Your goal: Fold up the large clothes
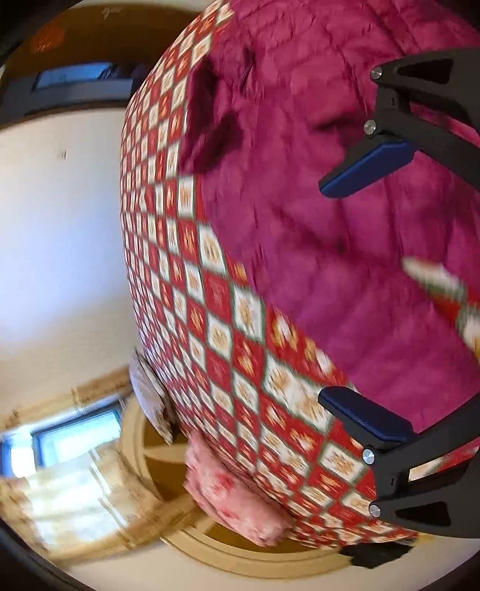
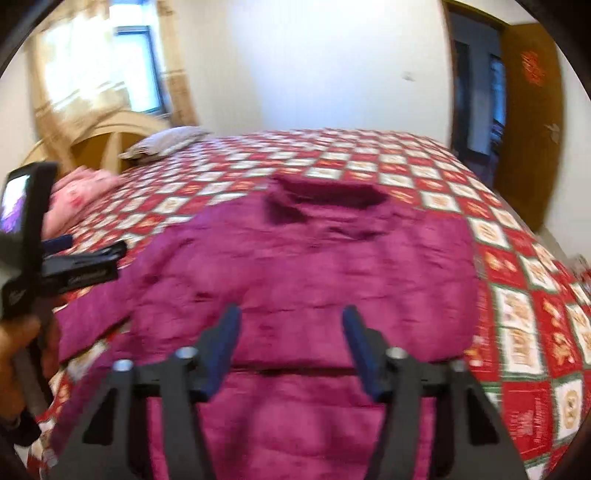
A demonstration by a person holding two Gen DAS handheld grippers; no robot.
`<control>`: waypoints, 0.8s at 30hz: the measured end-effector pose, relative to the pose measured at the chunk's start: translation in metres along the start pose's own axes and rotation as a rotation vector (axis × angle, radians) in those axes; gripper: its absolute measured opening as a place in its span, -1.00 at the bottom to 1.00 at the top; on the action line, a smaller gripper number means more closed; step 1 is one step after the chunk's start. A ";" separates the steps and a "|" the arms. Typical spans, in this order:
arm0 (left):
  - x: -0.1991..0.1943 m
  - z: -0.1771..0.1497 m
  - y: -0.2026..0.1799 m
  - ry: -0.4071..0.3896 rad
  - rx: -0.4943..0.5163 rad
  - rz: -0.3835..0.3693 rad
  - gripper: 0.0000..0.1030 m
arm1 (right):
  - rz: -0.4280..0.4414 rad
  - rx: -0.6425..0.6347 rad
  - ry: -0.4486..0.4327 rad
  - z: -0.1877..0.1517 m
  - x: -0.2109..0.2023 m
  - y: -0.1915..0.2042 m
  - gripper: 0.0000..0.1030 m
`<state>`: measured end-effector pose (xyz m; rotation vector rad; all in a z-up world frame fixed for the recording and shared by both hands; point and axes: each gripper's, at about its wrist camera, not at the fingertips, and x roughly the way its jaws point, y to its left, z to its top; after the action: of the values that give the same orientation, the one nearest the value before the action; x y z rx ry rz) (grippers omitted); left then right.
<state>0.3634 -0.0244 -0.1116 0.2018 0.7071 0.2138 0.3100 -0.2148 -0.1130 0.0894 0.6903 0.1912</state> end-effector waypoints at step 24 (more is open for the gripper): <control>0.038 0.001 -0.023 0.035 -0.048 0.032 0.98 | -0.225 0.047 0.160 0.027 0.109 -0.135 -0.10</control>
<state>0.3951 -0.0366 -0.1408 0.1640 0.7328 0.2650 0.4294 -0.3255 -0.1803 0.0406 0.8580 -0.0346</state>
